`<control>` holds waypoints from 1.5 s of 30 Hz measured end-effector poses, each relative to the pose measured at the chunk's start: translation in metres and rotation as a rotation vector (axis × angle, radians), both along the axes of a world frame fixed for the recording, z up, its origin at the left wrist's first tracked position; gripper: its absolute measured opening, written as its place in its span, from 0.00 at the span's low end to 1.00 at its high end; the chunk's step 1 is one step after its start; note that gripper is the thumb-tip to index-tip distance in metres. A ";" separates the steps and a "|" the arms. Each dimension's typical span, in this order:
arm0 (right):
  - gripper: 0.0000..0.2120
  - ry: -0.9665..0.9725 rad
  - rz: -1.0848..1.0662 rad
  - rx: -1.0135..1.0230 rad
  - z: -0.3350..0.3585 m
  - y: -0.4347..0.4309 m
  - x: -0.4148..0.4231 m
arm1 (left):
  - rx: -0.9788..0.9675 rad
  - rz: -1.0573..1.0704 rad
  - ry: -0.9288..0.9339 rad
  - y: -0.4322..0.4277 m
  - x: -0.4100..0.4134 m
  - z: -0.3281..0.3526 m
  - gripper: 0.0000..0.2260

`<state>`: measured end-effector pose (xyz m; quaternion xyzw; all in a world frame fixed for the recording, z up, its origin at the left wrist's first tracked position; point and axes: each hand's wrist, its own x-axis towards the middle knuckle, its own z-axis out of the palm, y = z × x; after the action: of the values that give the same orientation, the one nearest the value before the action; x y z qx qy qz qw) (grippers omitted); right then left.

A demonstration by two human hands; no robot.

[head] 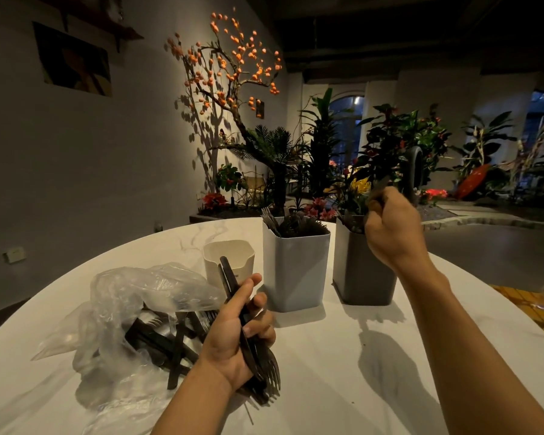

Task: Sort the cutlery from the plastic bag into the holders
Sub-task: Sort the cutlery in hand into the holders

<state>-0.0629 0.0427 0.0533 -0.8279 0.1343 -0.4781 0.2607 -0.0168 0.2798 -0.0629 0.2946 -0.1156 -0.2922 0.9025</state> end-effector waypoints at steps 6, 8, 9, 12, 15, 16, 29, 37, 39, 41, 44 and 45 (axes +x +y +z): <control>0.08 0.278 -0.139 0.011 -0.021 -0.011 0.006 | 0.022 0.009 -0.007 0.000 0.001 -0.001 0.06; 0.13 0.207 -0.157 -0.018 -0.016 -0.006 0.005 | 0.031 0.012 -0.009 0.000 0.001 0.000 0.06; 0.17 0.149 -0.169 -0.047 -0.013 -0.004 0.005 | 0.036 0.013 -0.005 -0.001 0.001 0.000 0.06; 0.23 0.038 -0.239 -0.221 -0.007 0.006 0.003 | 0.035 0.013 0.015 0.000 0.000 0.001 0.07; 0.23 0.283 -0.296 -0.267 -0.010 0.010 0.003 | 0.041 0.004 0.017 0.001 -0.001 0.002 0.11; 0.24 0.421 -0.295 -0.235 -0.014 0.010 0.004 | 0.044 0.001 0.016 0.002 -0.001 0.002 0.12; 0.07 0.481 0.358 -0.255 0.014 0.070 -0.008 | 0.055 -0.010 0.091 0.003 -0.002 0.005 0.19; 0.21 1.208 0.612 -0.149 -0.010 0.119 -0.002 | 0.129 0.033 0.050 0.007 -0.008 0.011 0.22; 0.22 1.218 0.613 -0.167 -0.014 0.118 -0.001 | 0.117 0.018 0.058 0.006 -0.008 0.011 0.22; 0.21 1.161 0.605 -0.178 -0.018 0.115 0.000 | 0.107 0.018 0.070 0.004 -0.008 0.011 0.20; 0.18 1.130 0.639 -0.208 -0.020 0.112 0.000 | 0.107 0.019 0.063 0.003 -0.008 0.012 0.19; 0.16 1.123 0.651 -0.216 -0.019 0.110 0.000 | 0.109 0.024 0.064 0.003 -0.007 0.012 0.19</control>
<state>-0.0627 0.1529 0.0344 -0.9714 -0.0562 0.1189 0.1977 -0.0241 0.2832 -0.0506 0.3354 -0.0672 -0.2966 0.8916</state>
